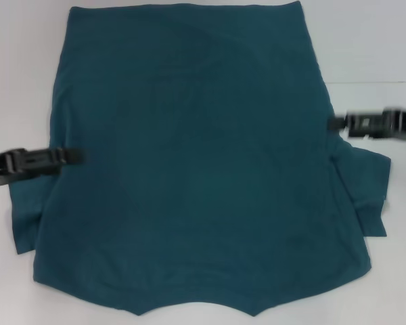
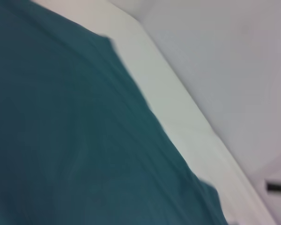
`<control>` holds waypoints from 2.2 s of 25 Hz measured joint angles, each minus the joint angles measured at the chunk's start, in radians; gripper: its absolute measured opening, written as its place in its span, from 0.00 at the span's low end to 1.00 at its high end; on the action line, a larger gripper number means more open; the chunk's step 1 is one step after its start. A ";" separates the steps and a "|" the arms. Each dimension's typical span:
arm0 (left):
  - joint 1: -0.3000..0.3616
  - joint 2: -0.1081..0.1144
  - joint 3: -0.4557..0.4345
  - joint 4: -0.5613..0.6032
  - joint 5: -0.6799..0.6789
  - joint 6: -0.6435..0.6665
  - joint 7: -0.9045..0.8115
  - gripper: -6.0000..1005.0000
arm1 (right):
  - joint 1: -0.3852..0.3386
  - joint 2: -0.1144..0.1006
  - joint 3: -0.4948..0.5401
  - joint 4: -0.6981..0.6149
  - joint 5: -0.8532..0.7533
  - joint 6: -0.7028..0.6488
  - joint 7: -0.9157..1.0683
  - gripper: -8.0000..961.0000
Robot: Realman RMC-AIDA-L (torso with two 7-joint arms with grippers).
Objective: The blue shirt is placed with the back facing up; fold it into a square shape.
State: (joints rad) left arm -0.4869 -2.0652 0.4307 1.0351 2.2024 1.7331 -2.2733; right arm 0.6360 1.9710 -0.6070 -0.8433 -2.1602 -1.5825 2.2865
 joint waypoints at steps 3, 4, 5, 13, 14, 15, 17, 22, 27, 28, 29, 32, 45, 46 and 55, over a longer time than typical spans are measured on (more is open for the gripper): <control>0.014 0.009 -0.075 -0.026 0.046 -0.038 -0.128 0.89 | 0.037 -0.041 0.006 0.048 0.001 0.078 0.147 0.98; 0.016 0.010 -0.087 -0.031 0.056 -0.045 -0.145 0.89 | 0.049 -0.052 0.010 0.064 0.002 0.092 0.159 0.98; 0.021 0.011 -0.105 -0.041 0.069 -0.053 -0.161 0.89 | 0.063 -0.064 0.011 0.079 0.002 0.103 0.168 0.98; 0.057 0.016 -0.236 -0.151 0.093 -0.148 -0.176 0.88 | 0.142 -0.094 0.001 0.129 -0.006 0.162 0.192 0.98; 0.061 0.016 -0.240 -0.161 0.096 -0.168 -0.174 0.88 | 0.145 -0.092 0.001 0.130 -0.006 0.165 0.192 0.98; 0.068 0.016 -0.240 -0.167 0.099 -0.193 -0.174 0.88 | 0.147 -0.090 0.000 0.131 -0.006 0.166 0.193 0.98; 0.075 0.014 -0.241 -0.173 0.102 -0.225 -0.174 0.88 | 0.150 -0.088 -0.001 0.137 -0.006 0.167 0.193 0.98; 0.080 0.010 -0.241 -0.227 0.103 -0.306 -0.167 0.87 | 0.144 -0.088 -0.002 0.155 -0.006 0.166 0.193 0.98; 0.080 0.009 -0.230 -0.266 0.104 -0.342 -0.147 0.86 | 0.135 -0.089 -0.002 0.156 -0.006 0.160 0.194 0.98; 0.080 0.009 -0.230 -0.271 0.104 -0.348 -0.144 0.86 | 0.132 -0.090 -0.002 0.156 -0.006 0.159 0.194 0.98; 0.080 0.009 -0.229 -0.276 0.104 -0.354 -0.141 0.86 | 0.131 -0.090 -0.002 0.156 -0.006 0.159 0.194 0.98; 0.080 0.009 -0.229 -0.293 0.105 -0.370 -0.135 0.86 | 0.128 -0.091 -0.002 0.156 -0.006 0.159 0.194 0.98; 0.067 0.009 -0.198 -0.353 0.105 -0.410 -0.123 0.84 | 0.128 -0.092 -0.002 0.156 -0.006 0.159 0.194 0.98; 0.065 0.009 -0.194 -0.356 0.105 -0.415 -0.123 0.84 | 0.127 -0.093 -0.002 0.156 -0.006 0.159 0.194 0.98; 0.049 0.012 -0.174 -0.361 0.105 -0.457 -0.125 0.83 | 0.126 -0.093 -0.002 0.156 -0.006 0.157 0.194 0.98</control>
State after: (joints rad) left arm -0.4374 -2.0528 0.2562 0.6743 2.3073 1.2757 -2.3980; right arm 0.7619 1.8776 -0.6090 -0.6872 -2.1659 -1.4260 2.4805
